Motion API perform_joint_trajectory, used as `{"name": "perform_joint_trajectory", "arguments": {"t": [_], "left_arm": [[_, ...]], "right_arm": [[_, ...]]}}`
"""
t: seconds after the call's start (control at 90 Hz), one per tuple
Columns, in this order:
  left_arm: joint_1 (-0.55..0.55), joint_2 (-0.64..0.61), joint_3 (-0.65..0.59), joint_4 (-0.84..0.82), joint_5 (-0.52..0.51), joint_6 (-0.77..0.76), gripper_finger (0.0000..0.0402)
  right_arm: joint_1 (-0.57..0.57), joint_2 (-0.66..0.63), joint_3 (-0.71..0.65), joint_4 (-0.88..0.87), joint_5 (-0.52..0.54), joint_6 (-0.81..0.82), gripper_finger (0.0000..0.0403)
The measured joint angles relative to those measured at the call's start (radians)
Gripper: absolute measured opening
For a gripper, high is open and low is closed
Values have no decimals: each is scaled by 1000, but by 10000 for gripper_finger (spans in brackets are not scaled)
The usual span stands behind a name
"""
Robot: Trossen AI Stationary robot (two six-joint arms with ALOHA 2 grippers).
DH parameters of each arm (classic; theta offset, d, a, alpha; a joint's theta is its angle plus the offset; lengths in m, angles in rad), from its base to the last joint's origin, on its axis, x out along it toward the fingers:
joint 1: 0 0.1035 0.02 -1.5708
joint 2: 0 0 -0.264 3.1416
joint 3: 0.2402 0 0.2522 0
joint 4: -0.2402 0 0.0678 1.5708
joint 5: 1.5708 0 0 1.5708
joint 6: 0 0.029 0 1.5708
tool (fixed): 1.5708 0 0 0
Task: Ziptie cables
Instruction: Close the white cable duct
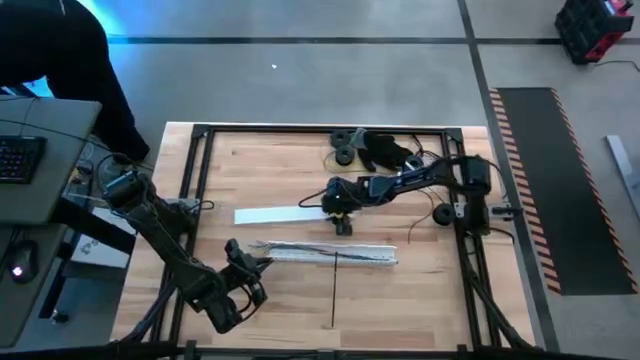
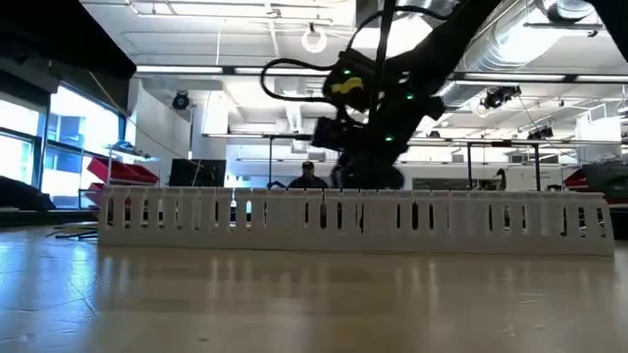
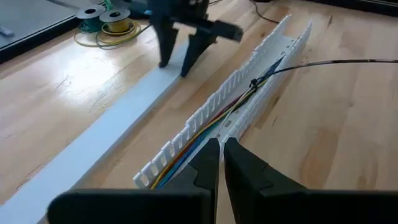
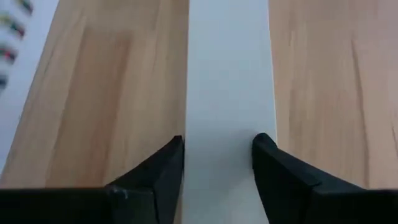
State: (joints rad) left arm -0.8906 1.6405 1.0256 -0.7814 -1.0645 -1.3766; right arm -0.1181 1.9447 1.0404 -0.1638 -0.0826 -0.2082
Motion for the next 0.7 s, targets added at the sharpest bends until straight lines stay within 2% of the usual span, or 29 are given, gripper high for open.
{"name": "perform_joint_trajectory", "arguments": {"t": [0.178, 0.3, 0.522, 0.7], "left_arm": [[0, 0, 0, 1, -3, 7, 7], [0, -1, 0, 0, -21, 9, 7], [9, -1, 1, 2, -22, 18, 7], [25, -1, 1, 2, -27, 19, 7]], "right_arm": [[0, -135, -105, 2, 10, 53, 165], [0, -200, -149, 68, 11, 56, 165], [13, -207, -149, 147, 7, 0, 165], [11, -142, -149, 436, -37, 56, 166]]}}
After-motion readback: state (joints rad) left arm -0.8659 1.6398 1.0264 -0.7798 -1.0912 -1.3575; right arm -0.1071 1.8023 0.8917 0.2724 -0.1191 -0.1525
